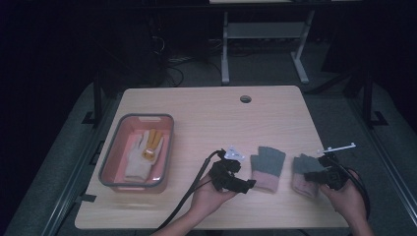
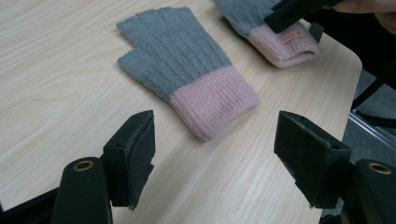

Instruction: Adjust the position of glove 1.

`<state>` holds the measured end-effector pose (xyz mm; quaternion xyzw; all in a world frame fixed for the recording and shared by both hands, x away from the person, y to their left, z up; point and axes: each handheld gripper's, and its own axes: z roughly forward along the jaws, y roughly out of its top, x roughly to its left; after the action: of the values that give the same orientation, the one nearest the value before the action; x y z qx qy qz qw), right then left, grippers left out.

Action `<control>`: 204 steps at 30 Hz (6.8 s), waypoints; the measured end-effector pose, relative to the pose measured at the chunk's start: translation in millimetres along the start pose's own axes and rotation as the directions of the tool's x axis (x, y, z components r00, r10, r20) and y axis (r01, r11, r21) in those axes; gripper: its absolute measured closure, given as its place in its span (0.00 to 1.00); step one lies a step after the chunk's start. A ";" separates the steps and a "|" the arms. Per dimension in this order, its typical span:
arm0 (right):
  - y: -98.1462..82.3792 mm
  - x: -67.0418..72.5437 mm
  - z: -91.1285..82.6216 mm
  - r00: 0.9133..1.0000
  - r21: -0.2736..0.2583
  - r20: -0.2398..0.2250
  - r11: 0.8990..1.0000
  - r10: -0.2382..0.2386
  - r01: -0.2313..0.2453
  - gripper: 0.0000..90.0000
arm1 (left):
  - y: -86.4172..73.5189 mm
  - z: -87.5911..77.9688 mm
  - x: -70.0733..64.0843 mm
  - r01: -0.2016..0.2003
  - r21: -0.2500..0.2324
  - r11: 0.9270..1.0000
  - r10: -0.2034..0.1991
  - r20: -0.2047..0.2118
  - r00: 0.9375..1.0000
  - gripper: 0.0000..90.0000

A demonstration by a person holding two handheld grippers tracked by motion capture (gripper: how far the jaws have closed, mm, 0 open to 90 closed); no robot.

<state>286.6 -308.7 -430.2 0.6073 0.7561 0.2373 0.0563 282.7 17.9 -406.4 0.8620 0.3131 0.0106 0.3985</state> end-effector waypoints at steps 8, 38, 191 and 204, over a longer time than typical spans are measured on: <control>12.2 15.2 -18.2 0.999 -0.052 -0.036 0.998 -0.023 0.021 0.91 | 0.2 -2.9 2.5 0.004 -0.002 1.000 -0.004 -0.010 1.000 0.32; 53.9 89.0 20.9 0.988 -0.001 -0.098 0.992 -0.123 0.124 0.91 | -5.6 -10.1 19.2 0.070 -0.022 0.997 -0.070 -0.018 0.997 0.33; 56.1 120.1 30.6 0.897 -0.119 -0.441 0.988 0.037 -0.099 0.78 | 1.1 -13.6 86.2 0.411 0.013 0.911 -0.401 0.253 0.881 0.75; 69.2 134.9 30.6 0.891 -0.116 -0.453 0.991 0.000 -0.059 0.78 | -0.4 -32.1 94.0 0.402 -0.004 0.916 -0.389 0.239 0.889 0.75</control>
<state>325.2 -162.0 -400.2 0.5422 0.7223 0.4204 -0.0862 349.4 91.4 -406.5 0.7644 0.4326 -0.1637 0.4492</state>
